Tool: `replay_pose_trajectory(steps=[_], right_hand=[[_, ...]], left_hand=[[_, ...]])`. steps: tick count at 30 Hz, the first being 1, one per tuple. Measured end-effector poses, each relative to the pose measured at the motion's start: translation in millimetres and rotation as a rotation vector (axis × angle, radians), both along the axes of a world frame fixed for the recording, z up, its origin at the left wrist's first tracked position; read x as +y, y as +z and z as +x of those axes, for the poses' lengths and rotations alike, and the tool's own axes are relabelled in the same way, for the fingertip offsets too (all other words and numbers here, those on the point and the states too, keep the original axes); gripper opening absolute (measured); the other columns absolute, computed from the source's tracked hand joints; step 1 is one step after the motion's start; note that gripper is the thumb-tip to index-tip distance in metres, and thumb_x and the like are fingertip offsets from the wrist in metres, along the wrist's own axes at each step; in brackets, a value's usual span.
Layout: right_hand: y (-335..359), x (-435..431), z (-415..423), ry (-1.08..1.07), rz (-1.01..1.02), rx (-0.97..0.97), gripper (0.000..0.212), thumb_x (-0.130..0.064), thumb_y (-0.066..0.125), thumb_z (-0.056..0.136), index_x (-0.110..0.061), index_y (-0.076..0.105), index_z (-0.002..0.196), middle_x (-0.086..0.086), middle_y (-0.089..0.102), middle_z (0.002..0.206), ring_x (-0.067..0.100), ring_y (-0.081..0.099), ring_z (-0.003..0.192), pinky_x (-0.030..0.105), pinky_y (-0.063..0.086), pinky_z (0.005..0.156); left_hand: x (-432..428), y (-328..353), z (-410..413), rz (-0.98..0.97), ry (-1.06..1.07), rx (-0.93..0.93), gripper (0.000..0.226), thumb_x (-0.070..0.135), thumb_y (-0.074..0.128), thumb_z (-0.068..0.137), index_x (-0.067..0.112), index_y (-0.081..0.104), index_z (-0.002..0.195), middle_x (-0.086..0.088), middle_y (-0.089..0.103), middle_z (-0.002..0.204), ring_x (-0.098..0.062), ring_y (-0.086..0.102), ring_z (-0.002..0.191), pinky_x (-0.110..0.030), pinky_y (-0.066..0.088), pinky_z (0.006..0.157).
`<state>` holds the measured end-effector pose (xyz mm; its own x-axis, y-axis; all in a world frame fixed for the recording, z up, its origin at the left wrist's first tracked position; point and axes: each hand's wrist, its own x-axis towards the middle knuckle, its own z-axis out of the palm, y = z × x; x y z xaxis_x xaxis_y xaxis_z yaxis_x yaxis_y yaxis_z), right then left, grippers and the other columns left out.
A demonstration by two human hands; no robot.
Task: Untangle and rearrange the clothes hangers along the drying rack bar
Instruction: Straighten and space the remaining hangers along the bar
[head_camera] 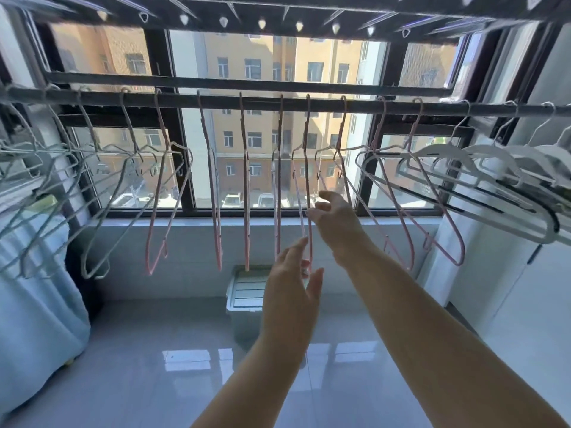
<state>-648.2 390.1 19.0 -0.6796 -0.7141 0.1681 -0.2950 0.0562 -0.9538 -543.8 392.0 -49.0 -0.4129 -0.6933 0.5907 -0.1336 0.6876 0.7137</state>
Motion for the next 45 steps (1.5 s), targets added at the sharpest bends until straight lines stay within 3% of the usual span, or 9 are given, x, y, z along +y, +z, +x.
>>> replay_pose_trajectory(steps=[3,7,11,24,27,31,34,38,45], right_hand=[[-6,-7,-1,0.076,-0.003,-0.211,0.038,-0.002,0.047,0.091,-0.001,0.041,0.129,0.006,0.054,0.097,0.019,0.054,0.090,0.036,0.052,0.087],[-12,-12,-2,0.045,-0.071,-0.233,0.035,0.001,0.039,0.094,-0.004,0.045,0.128,-0.001,0.055,0.087,0.011,0.050,0.074,0.021,0.047,0.064],[-14,-14,-8,-0.030,-0.124,-0.271,0.037,0.004,0.036,0.093,-0.006,0.050,0.126,-0.003,0.052,0.080,0.008,0.044,0.065,0.020,0.042,0.058],[-8,-3,-23,-0.032,-0.203,-0.402,0.036,0.008,0.034,0.091,-0.006,0.053,0.118,0.001,0.049,0.079,0.009,0.041,0.064,0.018,0.040,0.055],[-4,0,-23,-0.010,-0.228,-0.442,0.036,0.009,0.034,0.092,-0.003,0.052,0.120,0.002,0.050,0.078,0.009,0.042,0.063,0.018,0.042,0.056],[-3,9,-21,0.013,-0.187,-0.365,0.032,0.003,0.041,0.093,0.000,0.049,0.123,0.005,0.057,0.089,0.013,0.055,0.079,0.025,0.050,0.076],[1,22,-15,-0.020,-0.031,-0.053,0.037,-0.011,0.047,0.094,-0.005,0.045,0.130,0.002,0.058,0.103,0.017,0.054,0.105,0.028,0.044,0.093],[3,43,-17,-0.095,0.099,0.324,0.048,-0.021,0.048,0.094,-0.014,0.034,0.140,0.005,0.049,0.136,0.017,0.046,0.122,0.024,0.033,0.096],[-6,32,-15,-0.037,0.084,0.251,0.046,-0.005,0.047,0.093,-0.016,0.039,0.137,0.004,0.053,0.130,0.009,0.052,0.099,0.013,0.042,0.076]], left_hand=[[-4,-5,-5,0.046,-0.019,-0.127,0.050,0.018,0.062,0.084,0.018,0.044,0.131,-0.001,0.064,0.103,-0.002,0.053,0.078,-0.007,0.042,0.076],[-8,-7,-10,-0.014,-0.014,-0.138,0.038,0.012,0.062,0.084,0.021,0.056,0.120,0.003,0.069,0.099,0.000,0.058,0.078,-0.002,0.041,0.074],[-9,-6,-15,-0.050,-0.012,-0.123,0.027,0.011,0.062,0.084,0.021,0.064,0.109,0.005,0.071,0.091,0.003,0.057,0.072,0.007,0.035,0.068],[-9,0,-32,-0.093,-0.081,-0.101,0.019,0.014,0.062,0.084,0.019,0.067,0.102,0.003,0.073,0.088,-0.007,0.066,0.076,-0.021,0.052,0.077],[-10,1,-34,-0.095,-0.094,-0.105,0.019,0.012,0.062,0.084,0.017,0.067,0.102,0.002,0.072,0.088,-0.008,0.066,0.076,-0.014,0.049,0.077],[-10,-1,-34,-0.084,-0.103,-0.134,0.019,0.013,0.062,0.083,0.017,0.066,0.101,0.004,0.072,0.087,-0.004,0.065,0.075,-0.006,0.046,0.073],[-10,-5,-32,-0.053,-0.120,-0.152,0.021,0.016,0.065,0.081,0.018,0.064,0.102,0.008,0.069,0.085,0.001,0.061,0.070,0.001,0.042,0.068],[-11,-7,-30,0.026,-0.139,-0.134,0.026,0.021,0.071,0.075,0.022,0.059,0.098,0.011,0.064,0.081,0.001,0.060,0.066,-0.003,0.044,0.063],[-8,-7,-35,0.083,-0.198,-0.108,0.031,0.024,0.072,0.074,0.022,0.057,0.101,0.012,0.060,0.093,-0.002,0.060,0.069,-0.006,0.046,0.065]])
